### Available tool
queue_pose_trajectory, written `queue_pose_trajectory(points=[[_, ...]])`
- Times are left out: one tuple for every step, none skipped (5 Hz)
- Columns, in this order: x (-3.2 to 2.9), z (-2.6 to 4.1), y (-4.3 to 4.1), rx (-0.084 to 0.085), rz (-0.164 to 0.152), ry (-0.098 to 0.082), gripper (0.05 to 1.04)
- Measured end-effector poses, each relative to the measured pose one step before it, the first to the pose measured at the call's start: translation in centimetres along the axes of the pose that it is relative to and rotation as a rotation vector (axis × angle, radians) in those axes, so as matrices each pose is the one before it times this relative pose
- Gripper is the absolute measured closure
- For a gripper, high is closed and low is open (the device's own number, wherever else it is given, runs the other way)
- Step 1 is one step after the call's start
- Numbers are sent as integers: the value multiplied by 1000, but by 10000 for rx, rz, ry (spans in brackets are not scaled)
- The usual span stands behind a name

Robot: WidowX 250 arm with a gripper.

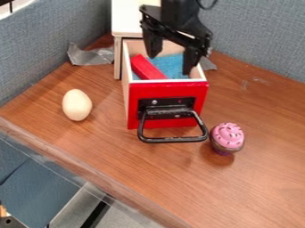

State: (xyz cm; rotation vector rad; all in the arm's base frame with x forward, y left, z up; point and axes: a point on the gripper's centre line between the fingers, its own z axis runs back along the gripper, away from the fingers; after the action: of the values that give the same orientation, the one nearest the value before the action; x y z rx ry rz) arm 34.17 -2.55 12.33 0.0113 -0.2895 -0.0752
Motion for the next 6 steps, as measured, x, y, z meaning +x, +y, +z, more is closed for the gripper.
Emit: queue_pose_trajectory(points=[[1037, -1384, 299, 122, 233, -172, 82], [959, -896, 429, 141, 547, -239, 82], [842, -65, -56, -19, 501, -245, 82], [209, 20, 129, -126, -384, -24, 83], [138, 1, 1018, 85, -1373, -67, 83], [-837, 188, 1504, 320, 859, -5, 82]])
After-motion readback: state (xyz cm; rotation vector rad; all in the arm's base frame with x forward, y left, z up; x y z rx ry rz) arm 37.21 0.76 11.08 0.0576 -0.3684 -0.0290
